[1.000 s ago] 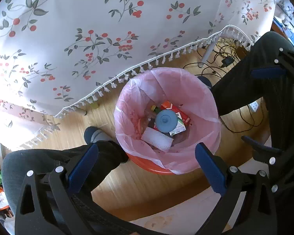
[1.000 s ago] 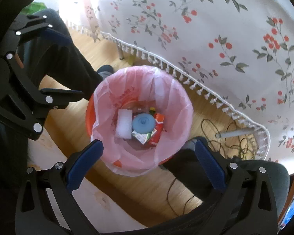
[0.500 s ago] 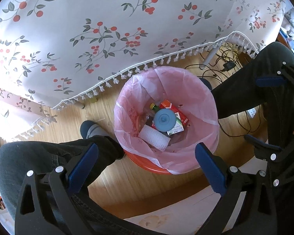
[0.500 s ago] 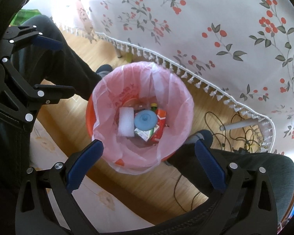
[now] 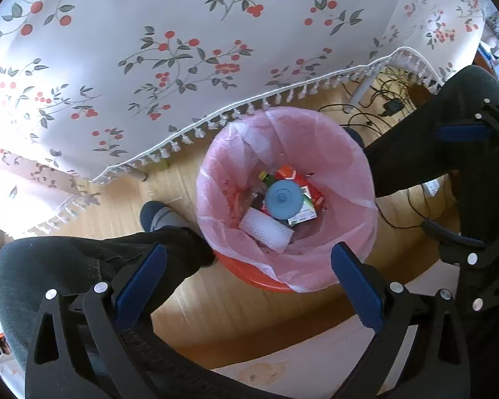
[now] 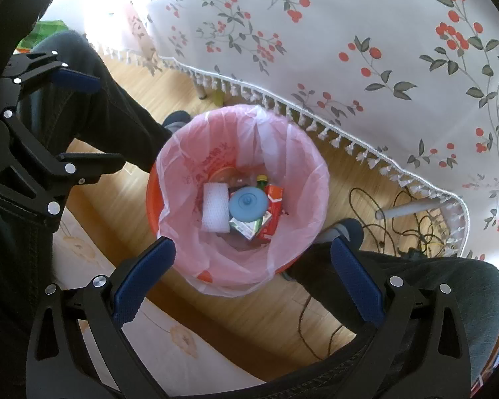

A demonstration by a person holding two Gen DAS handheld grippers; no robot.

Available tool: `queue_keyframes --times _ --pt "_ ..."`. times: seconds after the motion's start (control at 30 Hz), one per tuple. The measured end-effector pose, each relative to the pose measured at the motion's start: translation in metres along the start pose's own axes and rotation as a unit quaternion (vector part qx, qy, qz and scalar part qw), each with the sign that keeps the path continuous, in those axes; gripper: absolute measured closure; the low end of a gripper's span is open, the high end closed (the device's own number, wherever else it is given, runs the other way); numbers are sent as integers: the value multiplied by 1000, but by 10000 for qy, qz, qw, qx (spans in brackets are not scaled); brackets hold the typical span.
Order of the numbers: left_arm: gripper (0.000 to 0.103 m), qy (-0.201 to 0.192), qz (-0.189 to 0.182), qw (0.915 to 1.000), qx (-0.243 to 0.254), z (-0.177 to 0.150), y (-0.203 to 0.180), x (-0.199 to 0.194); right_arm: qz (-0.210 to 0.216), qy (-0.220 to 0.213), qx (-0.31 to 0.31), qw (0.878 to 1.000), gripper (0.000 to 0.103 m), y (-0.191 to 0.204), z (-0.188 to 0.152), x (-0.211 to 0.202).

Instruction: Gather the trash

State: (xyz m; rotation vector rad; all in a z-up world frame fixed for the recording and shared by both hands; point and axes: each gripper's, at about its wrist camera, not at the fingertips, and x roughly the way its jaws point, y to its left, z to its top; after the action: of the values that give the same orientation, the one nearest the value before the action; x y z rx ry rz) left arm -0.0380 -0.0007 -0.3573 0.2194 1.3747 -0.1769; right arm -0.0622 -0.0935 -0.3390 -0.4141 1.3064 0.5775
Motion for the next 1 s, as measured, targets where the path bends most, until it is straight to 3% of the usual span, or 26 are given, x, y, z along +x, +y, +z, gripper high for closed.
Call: queue_keyframes --times 0.47,1.0 --pt "5 117 -259 9995 -137 -1 6 3 42 8 64 10000 6 2 -1 0" --pt "5 134 -255 9995 -128 0 3 3 69 30 58 10000 6 0 -3 1"
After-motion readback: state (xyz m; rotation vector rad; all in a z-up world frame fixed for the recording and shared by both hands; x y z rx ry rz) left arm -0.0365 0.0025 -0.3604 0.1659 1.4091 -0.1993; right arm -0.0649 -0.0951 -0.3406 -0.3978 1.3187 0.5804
